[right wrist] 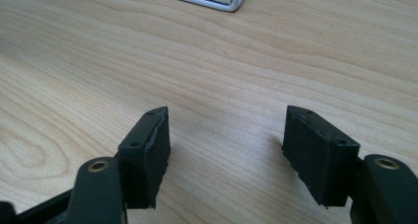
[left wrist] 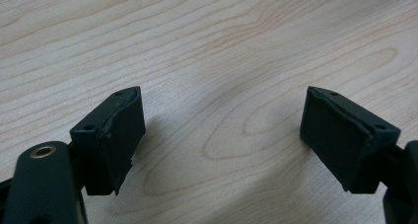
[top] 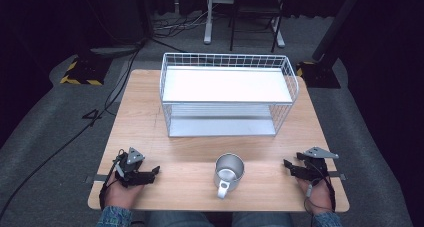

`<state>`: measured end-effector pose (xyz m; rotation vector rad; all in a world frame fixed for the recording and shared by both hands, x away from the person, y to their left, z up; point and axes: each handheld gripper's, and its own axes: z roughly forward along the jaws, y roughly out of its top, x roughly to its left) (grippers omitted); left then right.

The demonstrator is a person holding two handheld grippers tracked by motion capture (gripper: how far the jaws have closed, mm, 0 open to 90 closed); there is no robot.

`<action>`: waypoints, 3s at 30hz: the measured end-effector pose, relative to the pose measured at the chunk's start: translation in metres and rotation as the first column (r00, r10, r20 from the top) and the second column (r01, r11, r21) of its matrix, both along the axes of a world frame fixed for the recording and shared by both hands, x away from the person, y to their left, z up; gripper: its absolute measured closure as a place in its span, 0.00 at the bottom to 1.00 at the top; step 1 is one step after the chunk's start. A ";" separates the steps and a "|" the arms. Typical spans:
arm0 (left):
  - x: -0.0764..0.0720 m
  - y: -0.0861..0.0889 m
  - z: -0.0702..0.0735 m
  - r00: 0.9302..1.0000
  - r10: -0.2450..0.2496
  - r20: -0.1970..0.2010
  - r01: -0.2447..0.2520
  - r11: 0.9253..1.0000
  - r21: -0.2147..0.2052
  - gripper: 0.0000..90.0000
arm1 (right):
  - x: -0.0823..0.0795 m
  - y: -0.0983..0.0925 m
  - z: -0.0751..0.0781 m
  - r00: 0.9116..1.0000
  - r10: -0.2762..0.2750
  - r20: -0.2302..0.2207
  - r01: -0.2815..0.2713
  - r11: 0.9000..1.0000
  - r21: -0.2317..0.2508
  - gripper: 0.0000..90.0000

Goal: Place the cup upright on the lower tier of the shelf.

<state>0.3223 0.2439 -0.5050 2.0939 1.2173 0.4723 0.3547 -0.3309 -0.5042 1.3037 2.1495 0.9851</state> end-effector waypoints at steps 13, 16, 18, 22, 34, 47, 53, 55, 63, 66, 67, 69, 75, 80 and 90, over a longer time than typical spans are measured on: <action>-0.018 -0.010 0.021 1.000 0.007 0.028 -0.005 0.998 -0.068 0.21 | 0.000 0.000 0.000 1.000 -0.001 0.000 0.001 1.000 0.000 0.38; -0.025 -0.015 0.030 0.999 -0.024 0.031 0.027 0.995 -0.097 0.21 | 0.000 0.000 0.000 1.000 -0.001 0.000 0.001 1.000 0.000 0.38; -0.027 -0.017 0.033 0.999 -0.038 0.030 0.041 0.994 -0.098 0.21 | 0.000 0.000 0.000 1.000 -0.002 0.000 0.002 1.000 -0.001 0.38; -0.036 -0.027 0.047 0.997 -0.073 0.038 0.077 0.990 -0.116 0.21 | 0.000 0.000 0.000 1.000 -0.003 0.000 0.003 1.000 -0.001 0.38; -0.062 -0.065 0.076 0.976 -0.190 0.105 0.203 0.970 -0.133 0.20 | 0.000 0.000 0.000 1.000 -0.005 -0.001 0.005 1.000 -0.001 0.37; -0.079 -0.101 0.085 0.951 -0.281 0.131 0.300 0.939 -0.166 0.21 | 0.000 0.000 0.000 1.000 -0.008 0.000 0.008 1.000 -0.003 0.37; -0.083 -0.113 0.085 0.944 -0.302 0.133 0.325 0.922 -0.209 0.23 | 0.000 0.000 0.000 1.000 -0.009 0.001 0.009 1.000 -0.004 0.36; -0.084 -0.118 0.084 0.941 -0.310 0.132 0.332 0.920 -0.208 0.23 | 0.000 0.000 0.000 1.000 -0.010 0.001 0.010 1.000 -0.005 0.36; -0.086 -0.134 0.073 0.944 -0.294 0.151 0.326 0.903 -0.279 0.24 | 0.000 0.000 0.000 1.000 -0.013 0.000 0.013 1.000 -0.005 0.36; -0.086 -0.141 0.070 0.944 -0.292 0.152 0.325 0.903 -0.281 0.24 | 0.000 0.000 0.000 1.000 -0.013 0.001 0.013 1.000 -0.005 0.36; -0.087 -0.143 0.069 0.943 -0.296 0.154 0.329 0.902 -0.279 0.24 | 0.000 0.000 0.000 1.000 -0.014 0.001 0.014 1.000 -0.005 0.36; -0.087 -0.149 0.067 0.941 -0.304 0.151 0.335 0.901 -0.277 0.24 | 0.000 0.000 0.000 1.000 -0.015 0.000 0.015 1.000 -0.005 0.36; -0.088 -0.163 0.058 0.937 -0.322 0.138 0.346 0.909 -0.231 0.23 | 0.000 0.000 0.000 1.000 -0.016 0.001 0.016 1.000 -0.005 0.35; -0.089 -0.176 0.052 0.933 -0.339 0.120 0.358 0.907 -0.222 0.22 | 0.000 0.000 0.000 1.000 -0.017 0.001 0.017 1.000 -0.005 0.35; -0.085 -0.189 0.042 0.952 -0.288 0.108 0.302 0.940 -0.158 0.27 | 0.001 0.000 0.000 1.000 -0.018 0.002 0.018 1.000 -0.006 0.35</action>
